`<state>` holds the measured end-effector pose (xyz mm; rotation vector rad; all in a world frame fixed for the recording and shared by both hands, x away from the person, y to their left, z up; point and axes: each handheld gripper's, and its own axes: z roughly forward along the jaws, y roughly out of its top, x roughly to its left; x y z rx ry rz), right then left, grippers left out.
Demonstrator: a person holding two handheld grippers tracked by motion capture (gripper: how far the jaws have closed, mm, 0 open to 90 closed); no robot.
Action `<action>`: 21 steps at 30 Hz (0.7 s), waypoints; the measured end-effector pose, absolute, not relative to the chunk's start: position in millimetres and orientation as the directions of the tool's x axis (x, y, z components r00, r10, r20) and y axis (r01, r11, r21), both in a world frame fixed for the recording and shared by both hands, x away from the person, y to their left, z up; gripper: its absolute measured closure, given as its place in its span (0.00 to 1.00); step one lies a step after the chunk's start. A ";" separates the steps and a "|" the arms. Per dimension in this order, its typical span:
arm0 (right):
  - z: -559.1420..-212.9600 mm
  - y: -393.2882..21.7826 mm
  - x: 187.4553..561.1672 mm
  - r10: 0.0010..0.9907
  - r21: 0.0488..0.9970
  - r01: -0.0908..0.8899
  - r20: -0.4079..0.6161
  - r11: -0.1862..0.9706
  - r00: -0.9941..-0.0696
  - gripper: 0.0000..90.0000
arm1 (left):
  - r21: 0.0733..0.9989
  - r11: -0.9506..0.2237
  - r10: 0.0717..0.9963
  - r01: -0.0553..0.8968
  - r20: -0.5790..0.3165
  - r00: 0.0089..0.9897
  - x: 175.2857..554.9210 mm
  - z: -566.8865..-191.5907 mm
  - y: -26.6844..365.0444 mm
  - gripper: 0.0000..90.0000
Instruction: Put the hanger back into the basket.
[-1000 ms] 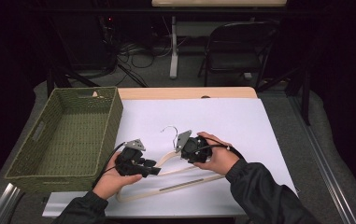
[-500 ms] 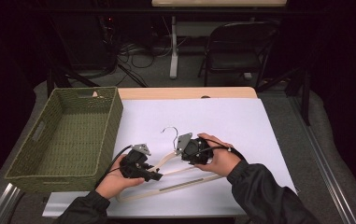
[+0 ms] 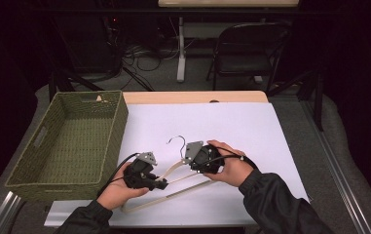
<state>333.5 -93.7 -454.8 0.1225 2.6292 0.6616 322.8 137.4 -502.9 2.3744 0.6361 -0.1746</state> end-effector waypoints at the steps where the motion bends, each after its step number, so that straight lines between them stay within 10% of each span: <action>1: -452.9 -93.5 331.8 0.180 0.472 -0.027 -0.388 0.881 -0.904 0.81 | 0.568 -0.670 0.406 0.479 -0.260 0.876 320.5 -501.1 136.7 0.95; 13: -449.4 -95.5 332.9 0.204 0.499 -0.006 -0.366 0.866 -0.908 0.79 | 0.581 -0.675 0.409 0.455 -0.219 0.886 317.5 -497.4 136.3 0.97; 21: -436.3 -115.5 336.3 0.300 0.601 0.053 -0.318 0.798 -0.899 0.59 | 0.636 -0.599 0.443 0.486 -0.242 0.863 316.7 -495.6 149.8 0.97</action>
